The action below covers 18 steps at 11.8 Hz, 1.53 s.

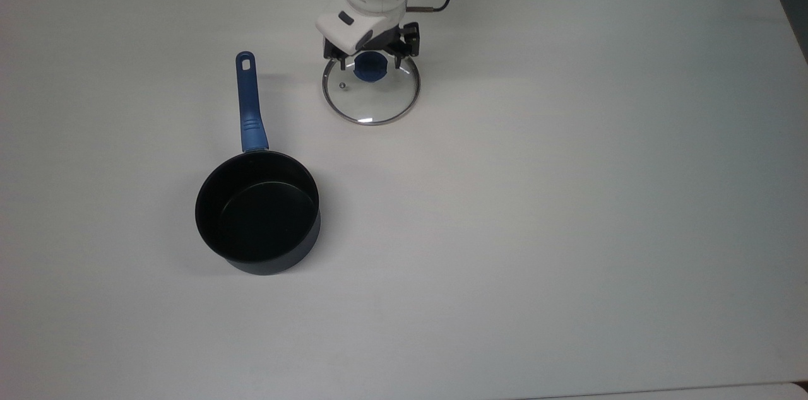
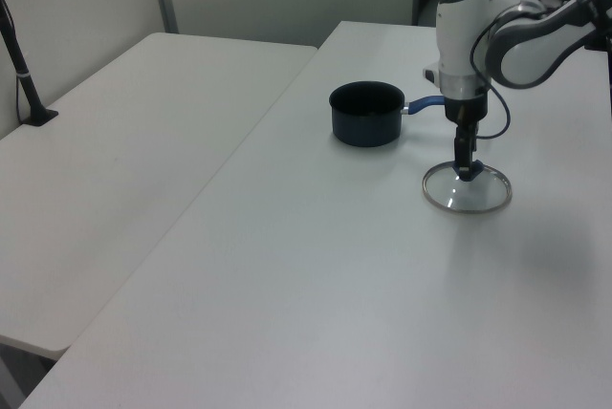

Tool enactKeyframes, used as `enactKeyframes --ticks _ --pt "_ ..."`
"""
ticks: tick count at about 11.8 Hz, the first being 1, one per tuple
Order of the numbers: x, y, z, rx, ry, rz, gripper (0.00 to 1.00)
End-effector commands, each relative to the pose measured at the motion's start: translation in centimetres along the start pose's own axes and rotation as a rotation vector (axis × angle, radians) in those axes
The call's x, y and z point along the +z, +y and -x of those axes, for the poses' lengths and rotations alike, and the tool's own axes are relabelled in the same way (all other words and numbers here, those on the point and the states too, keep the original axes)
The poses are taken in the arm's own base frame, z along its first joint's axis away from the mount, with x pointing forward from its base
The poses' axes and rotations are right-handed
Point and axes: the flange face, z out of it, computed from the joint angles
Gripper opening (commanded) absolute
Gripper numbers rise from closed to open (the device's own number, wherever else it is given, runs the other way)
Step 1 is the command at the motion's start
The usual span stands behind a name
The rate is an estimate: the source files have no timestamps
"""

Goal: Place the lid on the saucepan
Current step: 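Close the gripper on the blue knob of the glass lid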

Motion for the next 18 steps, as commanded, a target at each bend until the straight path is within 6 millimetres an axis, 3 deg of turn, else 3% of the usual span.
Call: enactKeyframes --ticks 1,3,7,8,9,14,16,18 --pt "-1.6 0.6 1.2 0.009 -0.023 0.046 1.00" --pt "-1.4 0.8 1.0 0.015 -0.016 0.044 1.00" --pt "1.1 0.4 -0.1 0.049 -0.018 0.025 1.00" --pt "1.2 0.4 -0.2 0.050 -0.020 0.023 0.95" --pt "1.2 0.3 -0.2 0.049 -0.021 0.021 0.81" --pt "0.2 0.1 -0.3 0.062 -0.011 0.015 0.38" --pt "-0.8 0.2 -0.2 0.065 0.006 0.017 0.31" --pt "-3.7 0.5 -0.2 0.071 0.023 0.026 0.31"
